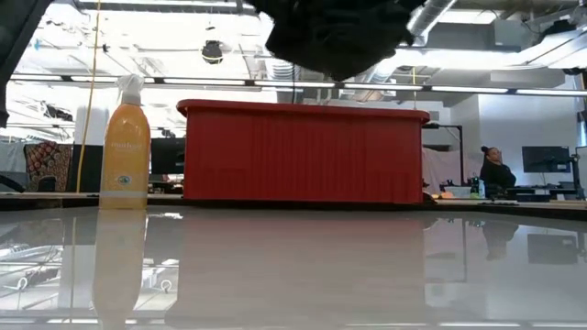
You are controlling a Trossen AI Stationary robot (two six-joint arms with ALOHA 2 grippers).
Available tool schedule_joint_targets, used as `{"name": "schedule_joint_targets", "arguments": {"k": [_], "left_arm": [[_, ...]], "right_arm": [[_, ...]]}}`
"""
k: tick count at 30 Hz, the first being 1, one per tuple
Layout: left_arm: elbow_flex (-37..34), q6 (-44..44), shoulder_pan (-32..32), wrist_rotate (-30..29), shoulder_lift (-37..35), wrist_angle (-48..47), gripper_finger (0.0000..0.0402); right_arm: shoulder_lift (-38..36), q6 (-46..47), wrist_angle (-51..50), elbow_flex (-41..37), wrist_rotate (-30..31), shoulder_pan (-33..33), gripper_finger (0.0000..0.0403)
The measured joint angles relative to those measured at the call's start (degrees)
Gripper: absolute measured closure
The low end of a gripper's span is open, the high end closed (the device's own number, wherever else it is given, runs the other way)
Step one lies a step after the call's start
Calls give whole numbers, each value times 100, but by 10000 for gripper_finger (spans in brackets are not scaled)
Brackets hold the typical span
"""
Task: Fold Laundry from Bin
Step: Put the stacked clothes into the red bin
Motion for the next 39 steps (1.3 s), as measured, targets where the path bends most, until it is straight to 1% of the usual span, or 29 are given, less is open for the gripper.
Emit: {"name": "schedule_joint_targets", "arguments": {"k": [3, 7, 10, 14, 19, 22, 26, 32, 35, 39], "left_arm": [[0, 103, 385, 183, 11, -80, 384], [0, 343, 810, 190, 14, -217, 384], [-9, 491, 1176, 346, 33, -408, 384], [-11, 865, 1633, 354, 181, -556, 384], [-11, 982, 2104, 490, 677, 62, 384], [-9, 858, 2332, 551, 1094, 478, 384], [-15, 524, 2526, 569, 1555, 655, 385], [61, 476, 2643, 427, 2026, 633, 385], [68, 476, 2643, 211, 2248, 428, 385], [68, 600, 2615, 76, 2489, 42, 383]], "right_arm": [[562, -8, 54, 440, -242, -250, 332], [1332, -71, 205, 1020, -409, -505, 332], [1834, -55, 260, 1336, -502, -658, 332], [2446, 71, 644, 1591, -561, -817, 332], [3146, 81, 1052, 2032, -495, -1051, 332], [3596, 1, 1091, 2377, -475, -1255, 332], [4264, -61, 1184, 2645, -766, -1521, 332], [5068, -129, 1289, 2948, -1186, -1763, 332], [5331, -177, 1192, 2952, -1190, -1794, 332], [5556, -356, 807, 2937, -1108, -1796, 332]]}}
